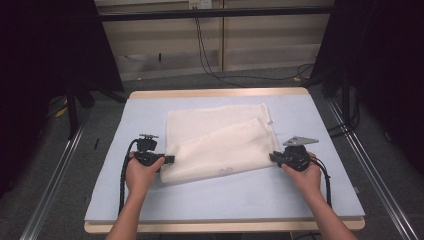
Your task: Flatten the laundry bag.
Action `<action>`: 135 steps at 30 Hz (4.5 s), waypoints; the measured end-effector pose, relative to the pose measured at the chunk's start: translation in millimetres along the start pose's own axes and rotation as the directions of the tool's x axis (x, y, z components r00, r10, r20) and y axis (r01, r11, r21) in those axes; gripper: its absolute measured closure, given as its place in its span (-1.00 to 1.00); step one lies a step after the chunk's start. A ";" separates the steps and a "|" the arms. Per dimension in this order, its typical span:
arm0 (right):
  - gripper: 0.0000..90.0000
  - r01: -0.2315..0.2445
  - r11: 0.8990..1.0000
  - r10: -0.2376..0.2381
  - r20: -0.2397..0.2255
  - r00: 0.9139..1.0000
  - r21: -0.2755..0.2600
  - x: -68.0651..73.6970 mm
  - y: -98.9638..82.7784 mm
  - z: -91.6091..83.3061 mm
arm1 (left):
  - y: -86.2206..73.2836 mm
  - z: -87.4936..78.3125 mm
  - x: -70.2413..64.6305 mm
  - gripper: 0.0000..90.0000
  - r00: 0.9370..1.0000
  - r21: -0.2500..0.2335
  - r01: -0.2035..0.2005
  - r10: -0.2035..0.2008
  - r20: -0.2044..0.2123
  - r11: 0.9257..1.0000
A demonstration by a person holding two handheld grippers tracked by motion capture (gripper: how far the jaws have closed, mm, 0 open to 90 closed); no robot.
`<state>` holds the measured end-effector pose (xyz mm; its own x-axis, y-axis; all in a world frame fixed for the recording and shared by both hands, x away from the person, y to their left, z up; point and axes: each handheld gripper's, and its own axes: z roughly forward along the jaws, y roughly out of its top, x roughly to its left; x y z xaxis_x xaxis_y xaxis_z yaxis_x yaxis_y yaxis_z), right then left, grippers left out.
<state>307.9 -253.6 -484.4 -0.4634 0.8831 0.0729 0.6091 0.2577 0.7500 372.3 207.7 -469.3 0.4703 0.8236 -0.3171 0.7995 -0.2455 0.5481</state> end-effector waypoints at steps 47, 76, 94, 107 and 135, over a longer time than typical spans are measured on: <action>0.67 -0.197 0.975 0.203 0.048 0.978 -0.106 -27.9 76.8 51.6 | 69.6 11.4 30.8 0.77 1.000 -0.091 -0.013 0.012 -0.012 0.996; 0.88 -0.164 0.963 0.160 -0.036 0.986 -0.214 -17.8 36.4 -13.4 | 41.2 -37.7 0.4 0.78 0.993 -0.233 -0.100 0.111 0.033 0.967; 0.85 -0.139 0.976 0.125 -0.090 0.988 -0.170 -11.0 -3.0 -28.5 | 4.9 -40.0 -4.5 0.77 0.991 -0.217 -0.069 0.091 0.094 0.974; 0.83 -0.099 0.984 0.083 -0.112 0.990 -0.149 -7.3 -21.1 -36.2 | -12.4 -45.2 -8.6 0.71 0.989 -0.190 -0.042 0.068 0.132 0.981; 0.82 -0.076 0.986 0.055 -0.145 0.988 -0.147 -6.8 -31.8 -40.8 | -37.6 -54.4 5.3 0.30 0.990 -0.153 -0.003 0.025 0.141 0.988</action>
<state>265.5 -283.8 -481.9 -0.5180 0.8295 0.2087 0.5417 0.1293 0.8305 324.4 249.2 -449.5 0.5380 0.7369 -0.4094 0.7317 -0.1670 0.6609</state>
